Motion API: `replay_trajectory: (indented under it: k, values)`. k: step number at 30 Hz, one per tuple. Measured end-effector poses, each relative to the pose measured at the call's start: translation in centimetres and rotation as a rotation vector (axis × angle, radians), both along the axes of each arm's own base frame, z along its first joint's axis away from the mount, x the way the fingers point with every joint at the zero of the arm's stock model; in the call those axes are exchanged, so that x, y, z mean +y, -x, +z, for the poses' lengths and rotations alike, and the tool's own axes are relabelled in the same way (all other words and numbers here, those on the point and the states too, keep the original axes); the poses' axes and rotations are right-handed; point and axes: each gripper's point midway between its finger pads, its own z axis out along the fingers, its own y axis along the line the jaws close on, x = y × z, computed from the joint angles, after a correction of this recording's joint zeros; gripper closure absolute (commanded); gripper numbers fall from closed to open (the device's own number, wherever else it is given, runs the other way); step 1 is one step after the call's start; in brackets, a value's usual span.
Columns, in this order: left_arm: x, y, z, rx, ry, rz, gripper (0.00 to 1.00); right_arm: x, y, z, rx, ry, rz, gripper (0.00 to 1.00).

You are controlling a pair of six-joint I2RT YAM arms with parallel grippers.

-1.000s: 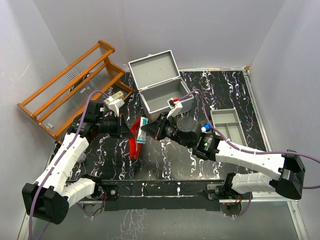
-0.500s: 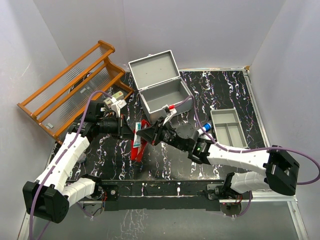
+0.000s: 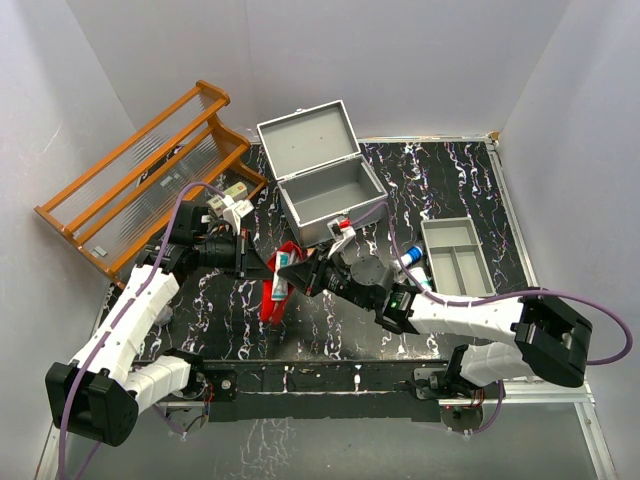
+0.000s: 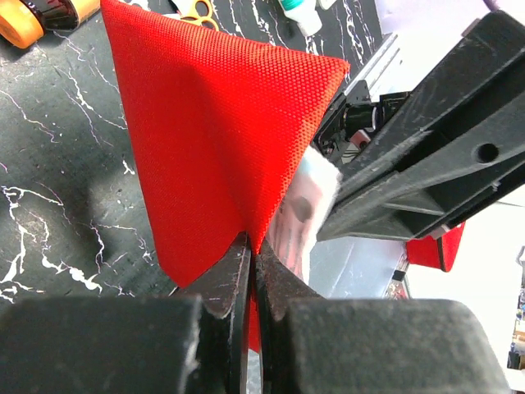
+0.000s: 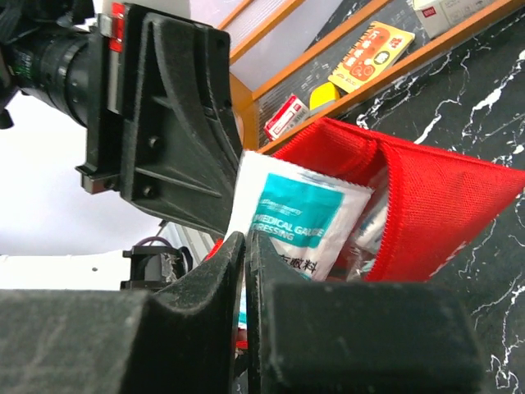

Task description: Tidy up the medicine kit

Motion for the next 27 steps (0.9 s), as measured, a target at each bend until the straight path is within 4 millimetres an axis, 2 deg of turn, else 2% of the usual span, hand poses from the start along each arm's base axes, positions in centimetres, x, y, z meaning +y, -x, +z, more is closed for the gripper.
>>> replay_trajectory:
  k: [4, 14, 18, 22, 24, 27]
  values:
    - [0.0, 0.0, 0.1, 0.003, 0.004, 0.004, 1.0, -0.3, -0.3, -0.8, 0.031, 0.01, -0.029, 0.71]
    - [0.4, -0.8, -0.5, -0.009, -0.039, 0.043, 1.0, -1.1, -1.3, -2.4, 0.137, 0.139, -0.111, 0.52]
    - [0.9, -1.6, -1.4, -0.014, -0.086, 0.077, 1.0, -1.0, -1.5, -1.2, 0.18, 0.199, -0.126, 0.49]
    - [1.4, -2.2, -2.2, -0.015, -0.126, 0.101, 1.0, -0.1, -2.0, -0.2, 0.234, 0.238, -0.139, 0.5]
    - [1.5, -2.5, -2.5, -0.018, -0.141, 0.108, 1.0, 0.0, -2.1, -0.9, 0.273, 0.268, -0.155, 0.52]
    - [1.8, -2.8, -2.8, -0.026, -0.159, 0.12, 1.0, -0.4, -2.0, -3.3, 0.342, 0.339, -0.183, 0.54]
